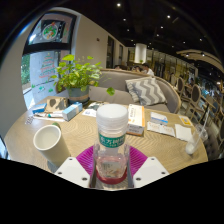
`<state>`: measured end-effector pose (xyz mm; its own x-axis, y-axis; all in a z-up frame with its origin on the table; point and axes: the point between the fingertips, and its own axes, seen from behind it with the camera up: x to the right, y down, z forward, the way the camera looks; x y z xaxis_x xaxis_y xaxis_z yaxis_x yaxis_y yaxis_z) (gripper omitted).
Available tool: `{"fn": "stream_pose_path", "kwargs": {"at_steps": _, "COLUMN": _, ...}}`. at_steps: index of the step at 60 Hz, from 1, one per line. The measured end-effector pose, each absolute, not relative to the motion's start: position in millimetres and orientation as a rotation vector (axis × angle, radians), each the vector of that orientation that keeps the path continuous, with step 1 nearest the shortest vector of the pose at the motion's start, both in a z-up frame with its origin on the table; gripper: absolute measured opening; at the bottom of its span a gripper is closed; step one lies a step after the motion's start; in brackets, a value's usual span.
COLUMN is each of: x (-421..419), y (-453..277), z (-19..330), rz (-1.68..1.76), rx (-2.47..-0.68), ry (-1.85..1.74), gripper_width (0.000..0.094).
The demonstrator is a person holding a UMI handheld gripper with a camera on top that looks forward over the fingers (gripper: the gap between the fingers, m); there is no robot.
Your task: Pour water
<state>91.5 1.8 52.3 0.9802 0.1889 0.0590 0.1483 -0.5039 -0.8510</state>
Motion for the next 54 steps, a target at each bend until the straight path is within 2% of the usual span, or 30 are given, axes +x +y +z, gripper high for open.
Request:
{"fn": "stream_pose_path", "kwargs": {"at_steps": 7, "x": 92, "y": 1, "z": 29, "rz": 0.085, "rx": -2.117, "ry": -0.224, "gripper_width": 0.0442}}
{"fn": "stream_pose_path", "kwargs": {"at_steps": 11, "x": 92, "y": 2, "z": 30, "rz": 0.112, "rx": -2.073, "ry": -0.211, "gripper_width": 0.0446}}
{"fn": "stream_pose_path", "kwargs": {"at_steps": 12, "x": 93, "y": -4, "z": 39, "rz": 0.115, "rx": -2.073, "ry": -0.205, "gripper_width": 0.0449}}
{"fn": "stream_pose_path", "kwargs": {"at_steps": 20, "x": 92, "y": 3, "z": 29, "rz": 0.125, "rx": -2.077, "ry": -0.194, "gripper_width": 0.0504}}
{"fn": "stream_pose_path", "kwargs": {"at_steps": 22, "x": 93, "y": -1, "z": 24, "rz": 0.125, "rx": -2.107, "ry": -0.19, "gripper_width": 0.0548}}
{"fn": "stream_pose_path", "kwargs": {"at_steps": 23, "x": 93, "y": -3, "z": 21, "rz": 0.129, "rx": -2.126, "ry": -0.187, "gripper_width": 0.0598}}
{"fn": "stream_pose_path", "kwargs": {"at_steps": 27, "x": 91, "y": -13, "z": 20, "rz": 0.158, "rx": -2.171, "ry": -0.163, "gripper_width": 0.0862}}
{"fn": "stream_pose_path", "kwargs": {"at_steps": 30, "x": 95, "y": -24, "z": 23, "rz": 0.149, "rx": -2.196, "ry": -0.14, "gripper_width": 0.0836}}
{"fn": "stream_pose_path", "kwargs": {"at_steps": 39, "x": 107, "y": -71, "z": 63, "rz": 0.047, "rx": -2.226, "ry": -0.109, "gripper_width": 0.0857}}
{"fn": "stream_pose_path", "kwargs": {"at_steps": 54, "x": 92, "y": -187, "z": 156, "rz": -0.013, "rx": -2.253, "ry": -0.043, "gripper_width": 0.0852}}
